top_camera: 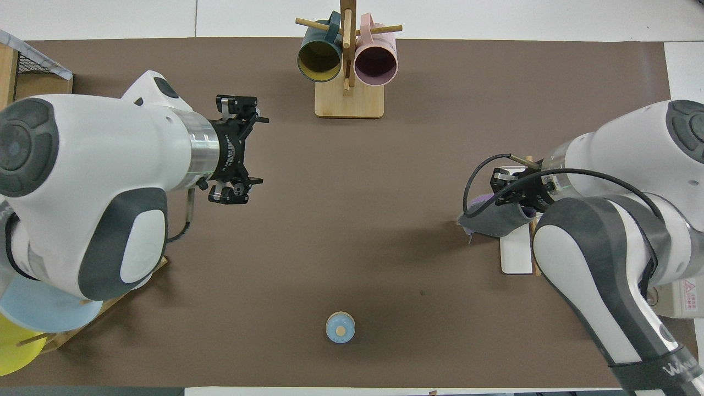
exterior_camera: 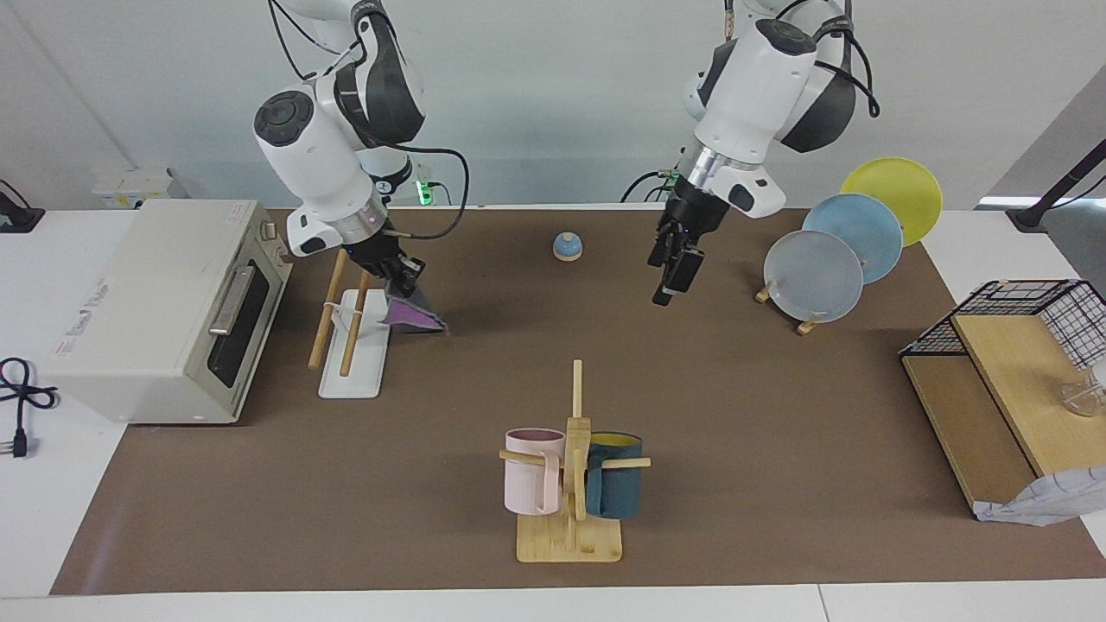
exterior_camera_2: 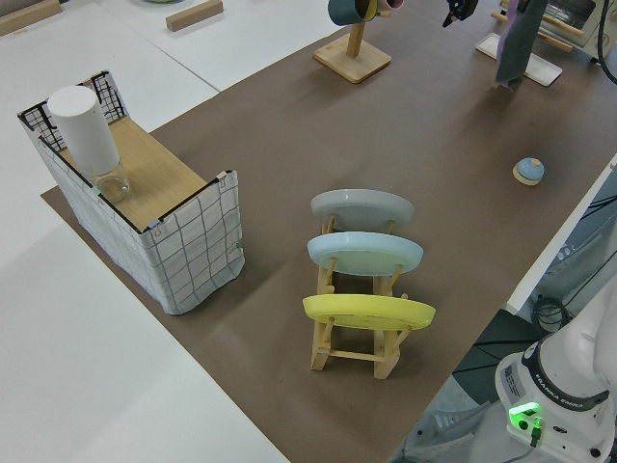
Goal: Fold towel and hang on rack
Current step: 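Carry the towel to the wooden rack while the left gripper withdraws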
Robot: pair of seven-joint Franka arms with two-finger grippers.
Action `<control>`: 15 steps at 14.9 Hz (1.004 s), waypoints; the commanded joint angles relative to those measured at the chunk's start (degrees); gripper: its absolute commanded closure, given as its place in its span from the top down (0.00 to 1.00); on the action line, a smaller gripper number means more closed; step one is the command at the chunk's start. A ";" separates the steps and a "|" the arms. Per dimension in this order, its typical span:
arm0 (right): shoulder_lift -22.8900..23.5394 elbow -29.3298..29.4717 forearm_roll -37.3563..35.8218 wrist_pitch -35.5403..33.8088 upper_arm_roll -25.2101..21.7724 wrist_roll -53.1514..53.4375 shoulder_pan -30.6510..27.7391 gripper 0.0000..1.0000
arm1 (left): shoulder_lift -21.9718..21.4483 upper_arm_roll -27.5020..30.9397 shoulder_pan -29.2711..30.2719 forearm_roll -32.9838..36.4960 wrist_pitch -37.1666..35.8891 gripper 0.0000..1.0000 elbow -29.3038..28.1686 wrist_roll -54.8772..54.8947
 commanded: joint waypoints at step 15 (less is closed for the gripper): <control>-1.47 -0.14 -13.89 -3.84 0.40 -25.74 -13.54 0.15 | -1.23 0.46 11.76 10.51 -29.56 1.00 9.01 75.22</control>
